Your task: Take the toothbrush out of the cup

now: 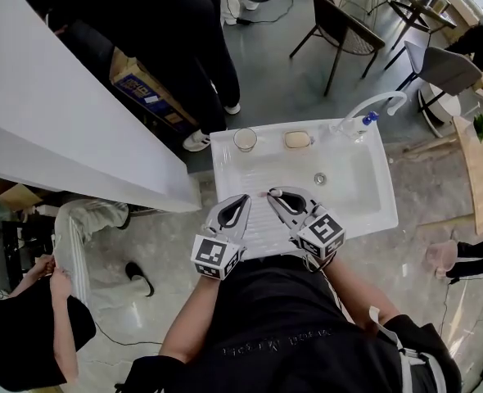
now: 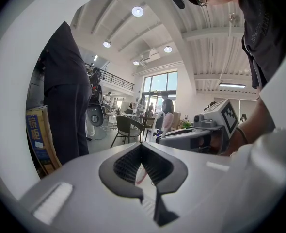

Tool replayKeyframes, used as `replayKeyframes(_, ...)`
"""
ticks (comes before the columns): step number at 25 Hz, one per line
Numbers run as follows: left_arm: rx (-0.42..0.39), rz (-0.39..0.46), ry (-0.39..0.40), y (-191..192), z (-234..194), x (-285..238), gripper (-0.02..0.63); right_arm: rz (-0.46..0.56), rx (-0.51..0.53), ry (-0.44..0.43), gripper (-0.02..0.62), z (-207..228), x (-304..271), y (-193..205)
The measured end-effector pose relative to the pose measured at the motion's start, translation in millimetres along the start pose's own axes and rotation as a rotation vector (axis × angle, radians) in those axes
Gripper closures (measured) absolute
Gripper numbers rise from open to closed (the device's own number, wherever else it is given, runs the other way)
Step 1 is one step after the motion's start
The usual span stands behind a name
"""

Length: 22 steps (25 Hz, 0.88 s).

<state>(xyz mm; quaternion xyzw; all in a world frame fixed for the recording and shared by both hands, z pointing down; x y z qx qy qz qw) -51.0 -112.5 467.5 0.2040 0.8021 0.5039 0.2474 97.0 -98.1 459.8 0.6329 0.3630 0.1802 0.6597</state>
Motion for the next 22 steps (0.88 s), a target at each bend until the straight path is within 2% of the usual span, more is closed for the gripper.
replayKeyframes(10, 0.01, -0.003, 0.003, -0.5, -0.9, -1.0, 0.598, -0.009, -0.021, 0.014, 0.557, 4.7, 3.4, 5.0)
replayKeyframes(22, 0.009, -0.014, -0.002, 4.1, -0.7, 1.0, 0.598, -0.019, 0.001, -0.003, 0.557, -0.8, 1.7, 5.6)
Point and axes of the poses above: the fingertips, and each gripper's own axes: x backward along the fingers, z to its right, y out of its underside, the point moved 7 cm from there along x, backward along the fingers, and after that the axes turned 13 degrees about x, right-handed, at the moved point
